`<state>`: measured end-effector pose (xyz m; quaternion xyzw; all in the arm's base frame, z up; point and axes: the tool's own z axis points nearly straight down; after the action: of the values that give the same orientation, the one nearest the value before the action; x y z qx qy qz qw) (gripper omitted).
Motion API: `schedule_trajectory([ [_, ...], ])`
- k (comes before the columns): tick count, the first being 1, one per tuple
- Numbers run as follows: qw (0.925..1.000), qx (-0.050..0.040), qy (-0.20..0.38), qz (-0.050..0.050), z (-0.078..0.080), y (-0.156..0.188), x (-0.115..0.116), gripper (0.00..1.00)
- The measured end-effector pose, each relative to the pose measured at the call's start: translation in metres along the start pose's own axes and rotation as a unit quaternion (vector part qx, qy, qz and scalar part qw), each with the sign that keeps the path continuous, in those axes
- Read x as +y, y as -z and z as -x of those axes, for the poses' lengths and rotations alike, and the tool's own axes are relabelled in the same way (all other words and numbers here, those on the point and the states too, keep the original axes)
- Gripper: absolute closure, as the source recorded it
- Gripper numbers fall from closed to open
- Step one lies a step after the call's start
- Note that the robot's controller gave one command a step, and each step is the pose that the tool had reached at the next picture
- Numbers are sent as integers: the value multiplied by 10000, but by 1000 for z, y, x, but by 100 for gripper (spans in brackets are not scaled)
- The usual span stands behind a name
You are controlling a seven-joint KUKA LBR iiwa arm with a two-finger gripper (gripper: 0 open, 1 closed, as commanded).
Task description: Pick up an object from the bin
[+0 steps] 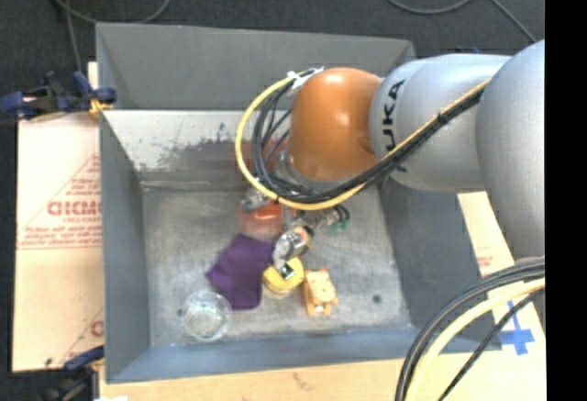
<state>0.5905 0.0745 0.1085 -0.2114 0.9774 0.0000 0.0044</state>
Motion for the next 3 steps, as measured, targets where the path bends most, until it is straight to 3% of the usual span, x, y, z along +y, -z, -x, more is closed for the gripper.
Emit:
schedule_trajectory([
  [1,10000,27,-6,13,-1,3,2,100],
  [2,10000,19,-16,11,-1,4,1,0],
  [3,10000,22,-17,11,-1,4,1,0],
])
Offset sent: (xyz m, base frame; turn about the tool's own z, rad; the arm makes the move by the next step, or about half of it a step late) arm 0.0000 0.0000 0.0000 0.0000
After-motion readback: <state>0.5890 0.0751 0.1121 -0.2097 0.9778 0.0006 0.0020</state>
